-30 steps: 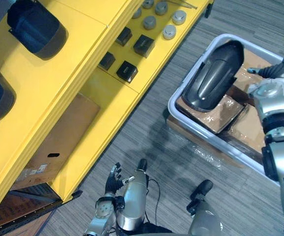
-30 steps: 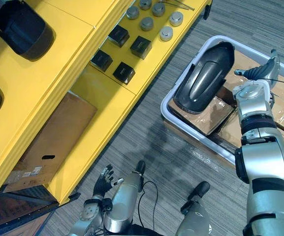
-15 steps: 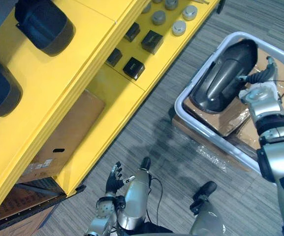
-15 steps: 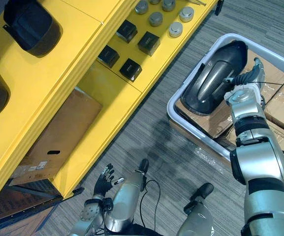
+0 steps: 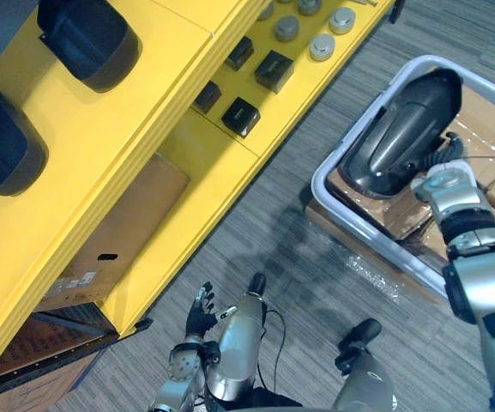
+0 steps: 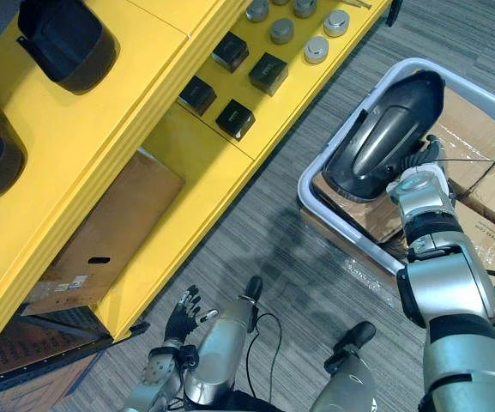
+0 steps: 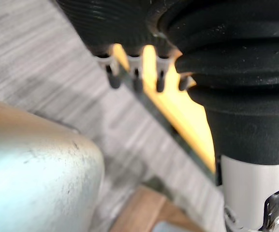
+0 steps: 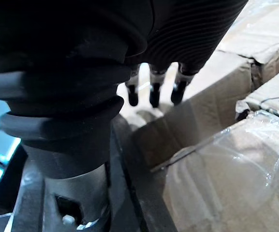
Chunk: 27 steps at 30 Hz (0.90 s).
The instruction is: Walk over and take plastic housings, then place them on the shelf
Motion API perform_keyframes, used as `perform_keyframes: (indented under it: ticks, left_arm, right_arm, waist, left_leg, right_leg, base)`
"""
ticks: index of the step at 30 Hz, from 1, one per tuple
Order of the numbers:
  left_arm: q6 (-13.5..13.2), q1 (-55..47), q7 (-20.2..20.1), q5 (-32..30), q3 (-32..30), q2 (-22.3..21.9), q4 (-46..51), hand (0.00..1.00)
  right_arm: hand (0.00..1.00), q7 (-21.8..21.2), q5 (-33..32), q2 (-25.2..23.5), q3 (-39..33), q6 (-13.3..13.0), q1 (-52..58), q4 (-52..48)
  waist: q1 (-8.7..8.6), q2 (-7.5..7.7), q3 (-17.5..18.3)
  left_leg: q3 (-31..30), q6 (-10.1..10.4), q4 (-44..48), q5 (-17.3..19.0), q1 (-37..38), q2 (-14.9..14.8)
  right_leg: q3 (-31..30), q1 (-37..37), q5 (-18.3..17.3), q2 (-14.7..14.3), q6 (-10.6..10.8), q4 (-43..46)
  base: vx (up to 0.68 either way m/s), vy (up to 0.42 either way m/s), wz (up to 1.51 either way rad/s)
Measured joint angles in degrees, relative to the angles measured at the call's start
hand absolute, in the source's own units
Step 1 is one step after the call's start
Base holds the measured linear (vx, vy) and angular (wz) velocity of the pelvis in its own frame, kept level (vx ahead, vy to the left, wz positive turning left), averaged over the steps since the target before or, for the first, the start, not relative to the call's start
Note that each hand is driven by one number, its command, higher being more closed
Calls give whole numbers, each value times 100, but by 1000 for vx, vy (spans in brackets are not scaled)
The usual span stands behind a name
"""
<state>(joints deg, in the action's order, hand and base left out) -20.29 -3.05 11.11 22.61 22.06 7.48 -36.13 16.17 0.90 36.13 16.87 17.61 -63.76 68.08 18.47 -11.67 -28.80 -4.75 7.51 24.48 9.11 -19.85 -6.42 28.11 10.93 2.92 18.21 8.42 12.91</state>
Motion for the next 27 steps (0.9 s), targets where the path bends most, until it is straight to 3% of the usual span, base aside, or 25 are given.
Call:
perform_keyframes:
  ticks: [11,16,21,27]
  left_arm:
    - [164,1,0,221,140,3,-28,0]
    - [179,-1,-4,229,160,-42,-97,0]
    - [179,-4,-11,229,155,-47,-96,0]
    - [136,-128,-41,223,49,-47,27,0]
  right_arm:
    - [100,-23,272,141,-99,643,-1,122]
    - [100,-40,359,94,-294,766,4,216]
    - [100,146,455,106,-553,729,8,322]
    - [100,390,717,418,-553,86,86,478]
  waist:
    - [37,-147,101]
    - [30,-227,158]
    - [15,-232,162]
    - [-70,-216,151]
  left_leg:
    - [-78,4,-24,-2,3,23]
    - [-67,4,-31,-3,3,8]
    - [-74,4,-21,-2,8,6]
    - [-76,6,4,1,11,9]
  right_leg:
    - [95,30,-139,66,5,153]
    - [82,48,-137,65,7,181]
    - [78,43,-133,70,8,161]
    - [80,-4,-80,22,21,82]
  base:
    - [-13,5,4]
    - [4,0,-1]
    - [-23,11,1]
    - [-21,9,0]
